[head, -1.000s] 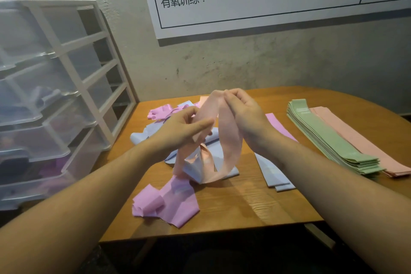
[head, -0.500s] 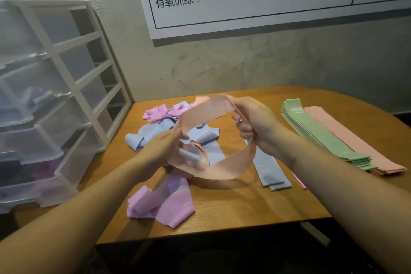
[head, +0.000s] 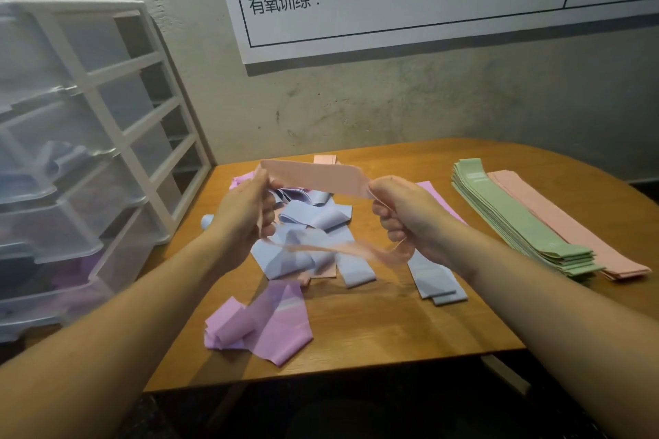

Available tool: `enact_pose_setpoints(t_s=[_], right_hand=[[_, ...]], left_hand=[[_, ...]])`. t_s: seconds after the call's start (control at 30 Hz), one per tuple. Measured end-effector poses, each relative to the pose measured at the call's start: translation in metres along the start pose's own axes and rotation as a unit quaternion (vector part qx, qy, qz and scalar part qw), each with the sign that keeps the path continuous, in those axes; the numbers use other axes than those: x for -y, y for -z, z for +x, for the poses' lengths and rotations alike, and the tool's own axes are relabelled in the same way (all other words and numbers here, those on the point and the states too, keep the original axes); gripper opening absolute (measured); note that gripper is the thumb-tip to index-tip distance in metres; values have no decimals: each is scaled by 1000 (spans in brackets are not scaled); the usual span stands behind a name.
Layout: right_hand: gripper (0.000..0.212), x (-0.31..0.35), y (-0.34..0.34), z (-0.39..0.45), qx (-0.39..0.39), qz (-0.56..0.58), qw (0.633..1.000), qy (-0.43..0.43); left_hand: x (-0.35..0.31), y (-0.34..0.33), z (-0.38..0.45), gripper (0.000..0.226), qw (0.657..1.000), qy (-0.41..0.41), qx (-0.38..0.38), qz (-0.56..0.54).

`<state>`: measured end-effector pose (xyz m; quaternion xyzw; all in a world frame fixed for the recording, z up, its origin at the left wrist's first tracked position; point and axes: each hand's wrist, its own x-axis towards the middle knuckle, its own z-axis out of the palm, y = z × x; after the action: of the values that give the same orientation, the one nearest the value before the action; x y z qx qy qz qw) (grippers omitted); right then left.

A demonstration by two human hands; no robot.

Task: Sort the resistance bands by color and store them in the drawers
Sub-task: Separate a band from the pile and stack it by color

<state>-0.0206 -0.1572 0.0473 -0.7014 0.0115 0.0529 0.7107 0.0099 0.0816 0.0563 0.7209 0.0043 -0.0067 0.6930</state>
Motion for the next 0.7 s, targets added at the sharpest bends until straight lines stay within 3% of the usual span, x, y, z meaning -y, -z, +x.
enact_pose_setpoints(t_s=[0.1, 0.23, 0.33, 0.53, 0.7], right_hand=[[10, 0, 8, 1, -18, 56, 998, 18], [16, 1, 16, 0, -54, 106, 992, 36], [18, 2, 20, -1, -85, 107, 988, 77], [19, 9, 34, -10, -98, 62, 985, 127], [19, 23, 43, -28, -56, 153, 983, 87]], left_hand=[[-8, 2, -3, 42, 997, 39, 67, 1], [2, 1, -4, 48, 976, 5, 90, 196], [15, -1, -3, 36, 958, -31, 89, 272], [28, -16, -2, 17, 967, -29, 80, 240], [30, -32, -4, 15, 971, -37, 72, 224]])
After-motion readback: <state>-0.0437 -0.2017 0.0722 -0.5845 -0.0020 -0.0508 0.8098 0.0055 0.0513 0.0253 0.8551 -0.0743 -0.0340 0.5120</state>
